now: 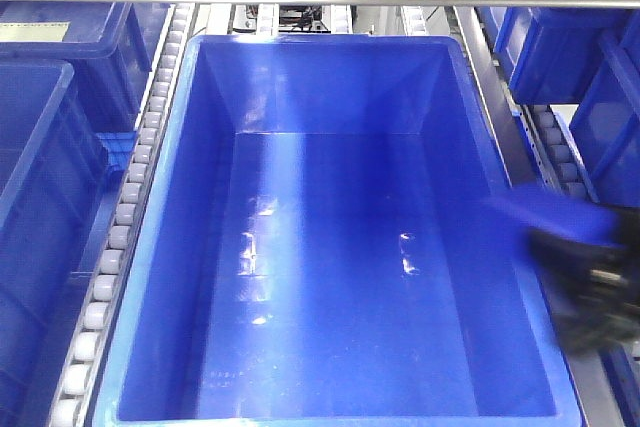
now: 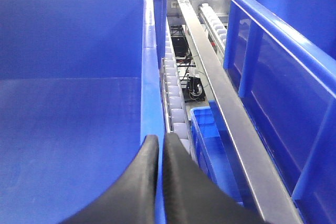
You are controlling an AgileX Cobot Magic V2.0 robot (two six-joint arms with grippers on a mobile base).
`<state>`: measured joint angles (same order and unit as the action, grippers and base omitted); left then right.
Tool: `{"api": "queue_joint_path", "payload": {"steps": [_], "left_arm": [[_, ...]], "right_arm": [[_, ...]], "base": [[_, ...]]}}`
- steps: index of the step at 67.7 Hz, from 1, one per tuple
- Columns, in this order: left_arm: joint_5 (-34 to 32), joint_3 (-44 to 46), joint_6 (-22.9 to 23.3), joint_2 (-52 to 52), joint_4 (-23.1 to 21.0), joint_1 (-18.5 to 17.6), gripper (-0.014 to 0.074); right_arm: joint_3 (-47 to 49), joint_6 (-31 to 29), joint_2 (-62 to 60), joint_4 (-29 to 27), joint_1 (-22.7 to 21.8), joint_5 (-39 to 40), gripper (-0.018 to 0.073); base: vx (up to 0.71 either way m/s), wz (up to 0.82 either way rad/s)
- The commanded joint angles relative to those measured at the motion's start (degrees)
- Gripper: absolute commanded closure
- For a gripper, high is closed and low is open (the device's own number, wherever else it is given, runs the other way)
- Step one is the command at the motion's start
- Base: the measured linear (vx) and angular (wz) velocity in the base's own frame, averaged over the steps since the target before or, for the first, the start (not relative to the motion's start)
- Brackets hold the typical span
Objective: Pour parts from conveyor to right shelf
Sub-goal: 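Extend the right arm and lower the blue block into the bin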
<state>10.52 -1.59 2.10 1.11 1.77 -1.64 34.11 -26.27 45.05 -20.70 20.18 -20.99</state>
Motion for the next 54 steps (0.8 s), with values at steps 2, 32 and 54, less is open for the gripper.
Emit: {"api": "queue_joint_path", "payload": {"steps": [2, 32, 54], "left_arm": [[-4.12, 1.08, 0.42, 0.30, -0.05, -0.29, 0.0603], [-4.12, 1.08, 0.42, 0.30, -0.05, -0.29, 0.0603], [-4.12, 1.08, 0.42, 0.30, -0.05, -0.29, 0.0603]], "right_arm": [[4.81, -0.81, 7.84, -0.66, 5.00, 5.57, 0.0543], [31.14, 10.49, 42.86, 3.30, 8.87, -5.91, 0.0531], [56.42, 27.05, 63.10, 21.20, 8.87, -32.31, 0.0461]], "base": [[0.00, 0.00], [0.00, 0.00], [0.00, 0.00]]}}
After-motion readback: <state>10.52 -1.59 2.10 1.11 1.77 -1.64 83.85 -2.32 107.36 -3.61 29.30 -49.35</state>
